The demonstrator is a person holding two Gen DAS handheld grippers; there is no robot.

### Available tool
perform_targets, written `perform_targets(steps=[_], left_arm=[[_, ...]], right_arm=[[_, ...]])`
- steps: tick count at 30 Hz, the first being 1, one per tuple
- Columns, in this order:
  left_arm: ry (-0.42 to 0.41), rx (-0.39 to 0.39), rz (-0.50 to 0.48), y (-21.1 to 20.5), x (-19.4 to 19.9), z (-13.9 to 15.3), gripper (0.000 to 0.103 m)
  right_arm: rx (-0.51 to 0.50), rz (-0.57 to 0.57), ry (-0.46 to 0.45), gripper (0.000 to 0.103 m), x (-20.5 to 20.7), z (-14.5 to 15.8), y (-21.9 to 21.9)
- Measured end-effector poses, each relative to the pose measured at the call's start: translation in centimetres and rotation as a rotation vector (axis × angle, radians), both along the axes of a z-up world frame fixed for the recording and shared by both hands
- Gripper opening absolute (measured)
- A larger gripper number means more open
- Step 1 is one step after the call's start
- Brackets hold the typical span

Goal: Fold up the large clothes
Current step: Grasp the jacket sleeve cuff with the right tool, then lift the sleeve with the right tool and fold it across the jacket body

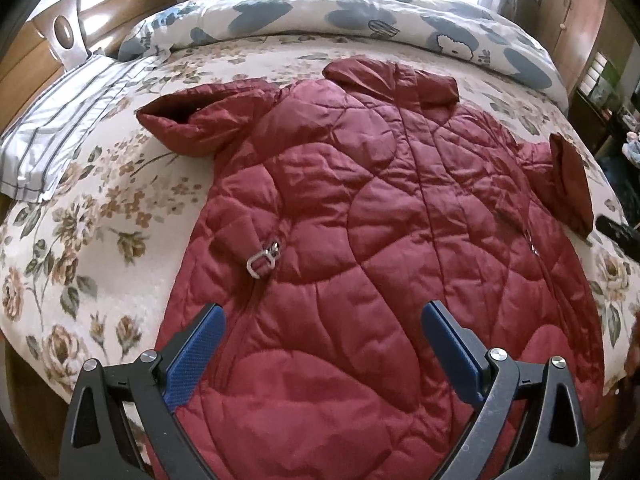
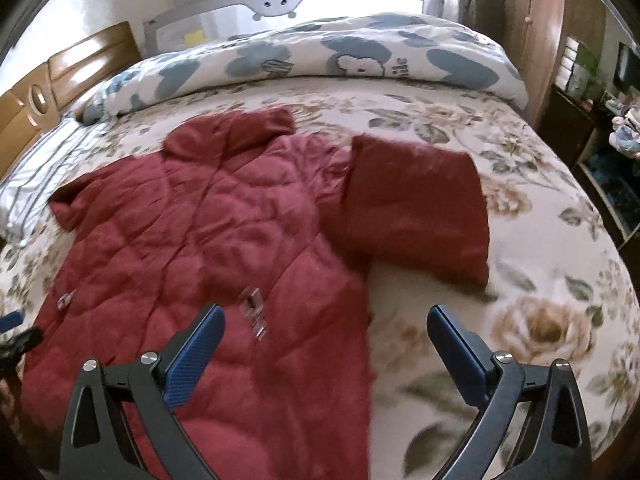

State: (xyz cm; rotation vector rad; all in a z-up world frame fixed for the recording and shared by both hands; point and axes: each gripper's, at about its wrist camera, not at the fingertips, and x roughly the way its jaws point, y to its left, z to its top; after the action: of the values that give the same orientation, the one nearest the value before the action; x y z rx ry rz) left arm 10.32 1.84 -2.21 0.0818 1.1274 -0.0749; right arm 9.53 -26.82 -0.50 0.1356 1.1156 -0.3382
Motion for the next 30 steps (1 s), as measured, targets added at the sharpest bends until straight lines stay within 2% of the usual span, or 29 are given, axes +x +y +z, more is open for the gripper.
perform_targets(steps=[3,9,11,13,14,19,24,30], left_arm=[[0.010,0.005,0.004,0.0,0.9,-0.3,0.099],[0.035,-0.015,0.016,-0.1,2.7,-0.9,0.099],[0.043,-0.023,0.021,-0.1,3.2,-1.1,0.099],[0.050,-0.025,0.026,0.0,3.6,-1.4,0.099],[0.053,-0.030,0.028,0.0,3.8,-1.5,0.099],[0.078,-0.034,0.036,0.1,4.6,-2.7,0.099],[0.087,-0.044,0.041,0.2,5.4,-3.5,0.099],[0.074,-0.038,0.048,0.9,5.5,-3.8,0.099]], right_arm=[[-0.063,0.004,0.003,0.100,1.8,-0.6,-1.3],[-0.163,0.027,0.070,0.099,4.8,-4.6,-2.8],[-0.204,0.030,0.096,0.092,5.4,-5.9,-3.5],[-0.203,0.020,0.112,0.072,5.8,-6.6,-4.4],[-0.178,0.008,0.107,0.068,5.7,-6.7,-5.1],[-0.135,-0.006,0.035,0.029,5.1,-4.9,-5.9],[0.010,0.018,-0.040,0.022,5.4,-2.9,-5.0],[0.271,0.082,-0.118,0.020,7.0,-1.4,-3.1]])
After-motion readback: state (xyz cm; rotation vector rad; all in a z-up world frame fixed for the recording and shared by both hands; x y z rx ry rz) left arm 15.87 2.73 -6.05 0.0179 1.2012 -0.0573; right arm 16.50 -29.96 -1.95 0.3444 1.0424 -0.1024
